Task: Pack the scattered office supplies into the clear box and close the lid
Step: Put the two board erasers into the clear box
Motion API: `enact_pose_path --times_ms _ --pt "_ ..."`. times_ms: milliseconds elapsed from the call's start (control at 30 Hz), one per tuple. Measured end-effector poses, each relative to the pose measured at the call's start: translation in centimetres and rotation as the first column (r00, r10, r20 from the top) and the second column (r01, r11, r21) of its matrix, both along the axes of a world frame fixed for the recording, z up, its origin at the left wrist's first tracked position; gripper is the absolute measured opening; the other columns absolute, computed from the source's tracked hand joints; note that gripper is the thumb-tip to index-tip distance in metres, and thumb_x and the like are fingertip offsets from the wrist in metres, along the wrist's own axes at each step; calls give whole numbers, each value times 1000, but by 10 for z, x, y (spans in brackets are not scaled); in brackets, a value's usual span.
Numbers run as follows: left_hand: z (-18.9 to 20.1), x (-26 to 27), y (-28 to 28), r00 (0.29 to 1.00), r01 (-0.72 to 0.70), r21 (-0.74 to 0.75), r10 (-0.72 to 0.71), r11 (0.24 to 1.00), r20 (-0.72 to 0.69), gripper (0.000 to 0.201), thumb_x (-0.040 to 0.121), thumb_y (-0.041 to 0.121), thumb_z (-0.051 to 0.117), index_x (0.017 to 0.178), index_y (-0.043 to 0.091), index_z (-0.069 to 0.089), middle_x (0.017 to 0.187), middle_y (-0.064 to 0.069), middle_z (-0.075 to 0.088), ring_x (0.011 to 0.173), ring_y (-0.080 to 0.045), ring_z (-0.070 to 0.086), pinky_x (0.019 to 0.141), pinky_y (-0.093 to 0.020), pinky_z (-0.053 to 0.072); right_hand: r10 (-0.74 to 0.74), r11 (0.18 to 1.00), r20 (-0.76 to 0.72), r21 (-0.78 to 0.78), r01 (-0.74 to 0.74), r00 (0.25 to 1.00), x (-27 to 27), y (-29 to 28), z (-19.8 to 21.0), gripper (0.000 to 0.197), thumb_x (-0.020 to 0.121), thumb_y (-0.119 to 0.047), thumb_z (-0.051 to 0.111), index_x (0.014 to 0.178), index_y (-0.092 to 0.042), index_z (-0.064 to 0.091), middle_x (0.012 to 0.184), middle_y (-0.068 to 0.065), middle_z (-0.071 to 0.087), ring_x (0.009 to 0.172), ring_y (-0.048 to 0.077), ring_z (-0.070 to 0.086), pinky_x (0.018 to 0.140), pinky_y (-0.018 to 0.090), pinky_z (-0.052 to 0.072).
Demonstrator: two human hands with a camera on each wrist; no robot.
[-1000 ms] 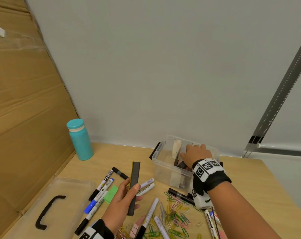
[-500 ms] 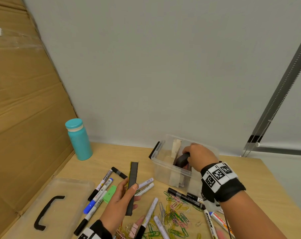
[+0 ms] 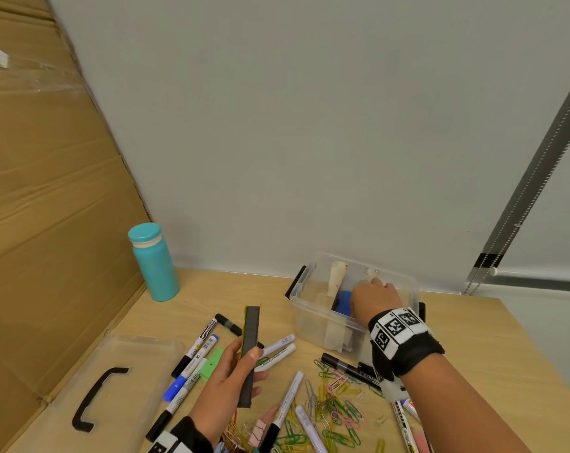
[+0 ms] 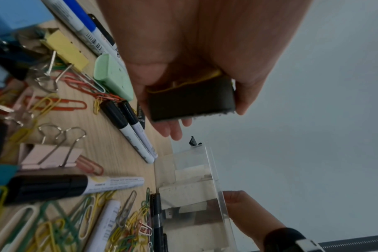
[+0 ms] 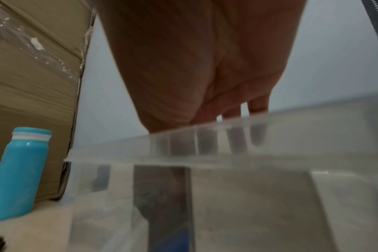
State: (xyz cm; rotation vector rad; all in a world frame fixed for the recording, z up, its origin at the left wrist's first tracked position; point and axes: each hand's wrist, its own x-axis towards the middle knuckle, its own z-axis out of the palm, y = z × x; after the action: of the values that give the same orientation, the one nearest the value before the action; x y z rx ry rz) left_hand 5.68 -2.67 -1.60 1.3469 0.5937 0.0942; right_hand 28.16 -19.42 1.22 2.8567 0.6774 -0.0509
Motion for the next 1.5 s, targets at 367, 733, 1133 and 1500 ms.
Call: enact_pose_path --times_ms 367,733,1133,1500 --pt "10 8 -13 986 128 -70 -134 989 -96 27 101 26 34 111 13 55 91 -18 59 75 -25 52 62 -31 46 -298 784 29 578 227 954 -26 -73 -18 53 95 -34 42 144 -16 32 156 6 22 140 30 24 112 44 27" --pt "42 134 -80 932 218 872 -359 438 -53 57 93 51 41 145 34 28 129 5 28 124 -16 36 109 -36 37 -298 548 -140 785 290 944 -35 -82 -58 55 89 -27 36 141 -20 23 121 14 56 101 30 56 79 41 52" --pt "13 204 -109 941 312 948 -116 -61 -317 43 92 38 45 132 22 43 134 -9 34 119 -32 34 94 -43 33 -315 605 -117 740 295 942 -36 -83 -62 63 93 -26 34 150 -14 12 146 11 40 120 26 45 88 37 47" --pt "-3 211 -113 791 571 814 -192 -109 -581 75 93 60 10 140 10 39 139 -14 48 134 -30 34 110 -56 6 -309 602 -72 757 254 948 -35 -83 -67 61 92 -26 34 149 -17 14 142 10 44 117 25 47 87 39 49"
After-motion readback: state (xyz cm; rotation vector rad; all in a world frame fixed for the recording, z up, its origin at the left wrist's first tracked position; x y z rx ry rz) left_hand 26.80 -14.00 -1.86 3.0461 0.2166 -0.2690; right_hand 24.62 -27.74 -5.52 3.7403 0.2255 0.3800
